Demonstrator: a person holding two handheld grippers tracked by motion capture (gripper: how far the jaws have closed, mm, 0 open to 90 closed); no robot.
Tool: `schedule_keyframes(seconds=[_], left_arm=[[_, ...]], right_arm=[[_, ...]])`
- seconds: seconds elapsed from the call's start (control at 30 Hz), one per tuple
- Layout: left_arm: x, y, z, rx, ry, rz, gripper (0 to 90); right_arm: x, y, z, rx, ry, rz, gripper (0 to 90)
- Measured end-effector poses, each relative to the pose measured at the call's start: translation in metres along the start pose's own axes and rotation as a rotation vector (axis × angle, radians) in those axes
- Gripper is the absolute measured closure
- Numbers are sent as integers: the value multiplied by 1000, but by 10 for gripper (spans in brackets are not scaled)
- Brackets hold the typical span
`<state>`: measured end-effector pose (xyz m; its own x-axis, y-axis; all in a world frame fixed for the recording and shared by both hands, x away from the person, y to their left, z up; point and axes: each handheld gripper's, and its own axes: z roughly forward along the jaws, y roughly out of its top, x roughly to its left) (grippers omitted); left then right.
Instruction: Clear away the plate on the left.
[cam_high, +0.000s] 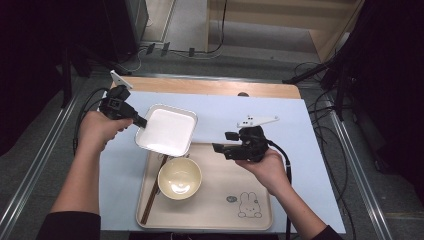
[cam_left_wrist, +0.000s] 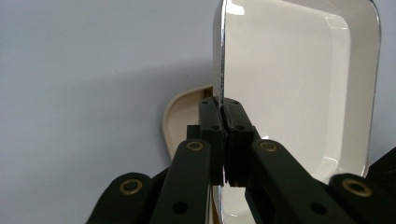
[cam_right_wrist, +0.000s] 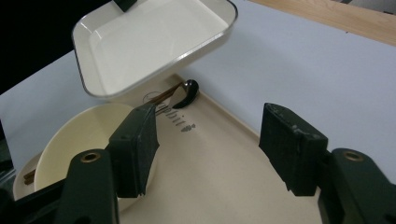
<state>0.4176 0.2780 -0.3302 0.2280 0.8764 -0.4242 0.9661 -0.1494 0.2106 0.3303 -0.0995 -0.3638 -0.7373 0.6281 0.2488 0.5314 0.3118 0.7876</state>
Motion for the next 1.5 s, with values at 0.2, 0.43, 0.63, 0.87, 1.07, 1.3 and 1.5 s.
schedule_keyframes(seconds=[0.2,0.43,0.63,0.87,1.07,1.3,1.5], left_arm=[[-12,6,11,16,-20,15,895],[-25,10,21,13,-26,35,895],[-34,12,28,13,-46,53,895],[-41,12,34,-5,-63,68,894],[-45,11,32,-21,-67,81,893],[-50,10,31,-31,-59,106,891],[-57,9,33,-29,-67,140,885]], right_arm=[[5,9,12,23,-2,21,405],[5,12,26,55,-18,80,431],[4,13,33,86,-20,165,472],[-1,14,39,116,-48,235,514],[-5,18,41,130,-67,295,590],[-12,22,38,124,-78,373,710],[-18,24,32,94,-123,402,797]])
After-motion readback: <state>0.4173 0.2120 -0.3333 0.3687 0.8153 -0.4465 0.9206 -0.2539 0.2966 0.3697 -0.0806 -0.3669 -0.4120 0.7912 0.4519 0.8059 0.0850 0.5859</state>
